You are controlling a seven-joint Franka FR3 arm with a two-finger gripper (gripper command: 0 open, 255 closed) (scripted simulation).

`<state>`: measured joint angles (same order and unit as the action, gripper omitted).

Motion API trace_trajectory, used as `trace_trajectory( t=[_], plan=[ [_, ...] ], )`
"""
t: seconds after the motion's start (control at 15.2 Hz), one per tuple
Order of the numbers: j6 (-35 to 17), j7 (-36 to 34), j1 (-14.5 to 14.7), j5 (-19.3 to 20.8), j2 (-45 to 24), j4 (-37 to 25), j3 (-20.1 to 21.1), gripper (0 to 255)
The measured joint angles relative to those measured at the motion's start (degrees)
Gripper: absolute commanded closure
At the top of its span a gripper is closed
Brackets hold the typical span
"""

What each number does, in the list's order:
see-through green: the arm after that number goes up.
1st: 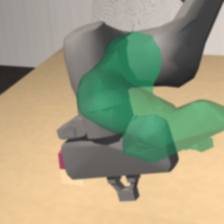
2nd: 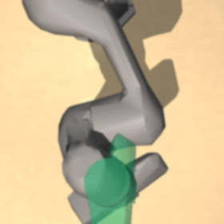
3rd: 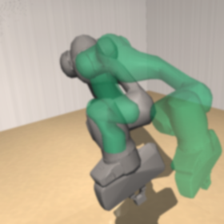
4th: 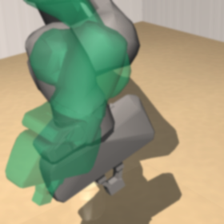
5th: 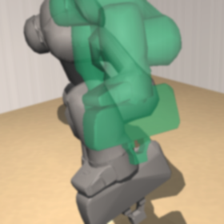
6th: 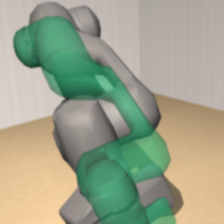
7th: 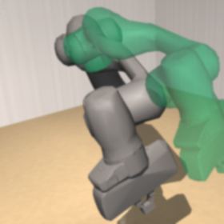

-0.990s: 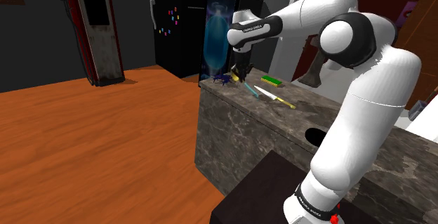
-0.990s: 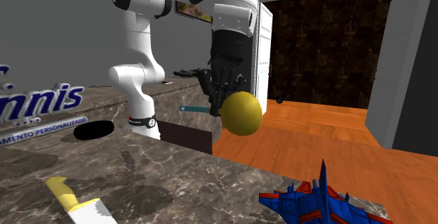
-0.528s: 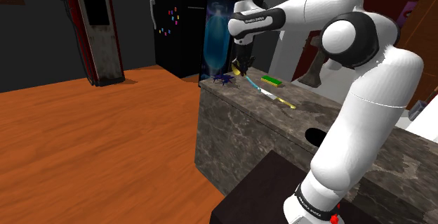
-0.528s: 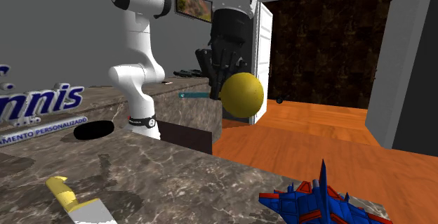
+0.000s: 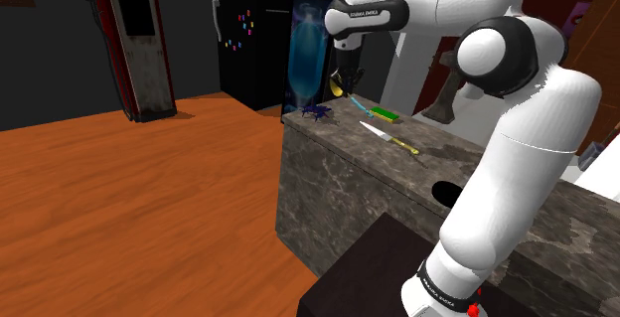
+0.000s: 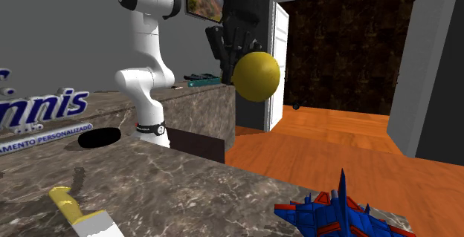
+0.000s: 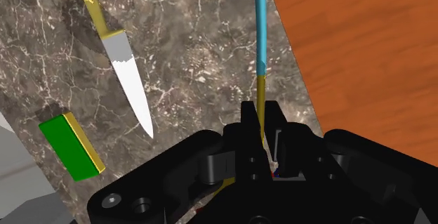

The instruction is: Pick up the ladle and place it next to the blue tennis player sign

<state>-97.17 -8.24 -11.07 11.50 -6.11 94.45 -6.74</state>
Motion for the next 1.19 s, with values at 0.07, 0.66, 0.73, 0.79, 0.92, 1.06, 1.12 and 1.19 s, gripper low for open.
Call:
trace_trajectory(
  t=[0.07,0.66,0.73,0.79,0.92,1.06,1.12,1.19],
  plan=[
    [0.74,0.14,0.00,-0.02,-0.08,-0.83,0.00,255],
    [7.84,1.51,0.05,-0.24,-1.21,-9.18,0.01,255],
    [8.60,1.66,0.06,-0.24,-1.27,-10.02,0.01,255],
    [9.44,1.87,0.03,-0.27,-1.59,-11.21,-0.01,255],
    [11.30,2.25,0.03,-0.34,-2.34,-13.84,-0.02,255],
    [12.87,2.48,0.08,-0.35,-2.63,-15.70,0.01,255],
    [13.76,2.68,0.06,-0.36,-2.91,-16.90,-0.01,255],
    [14.52,2.86,0.04,-0.36,-3.08,-17.84,-0.03,255]
  ],
)
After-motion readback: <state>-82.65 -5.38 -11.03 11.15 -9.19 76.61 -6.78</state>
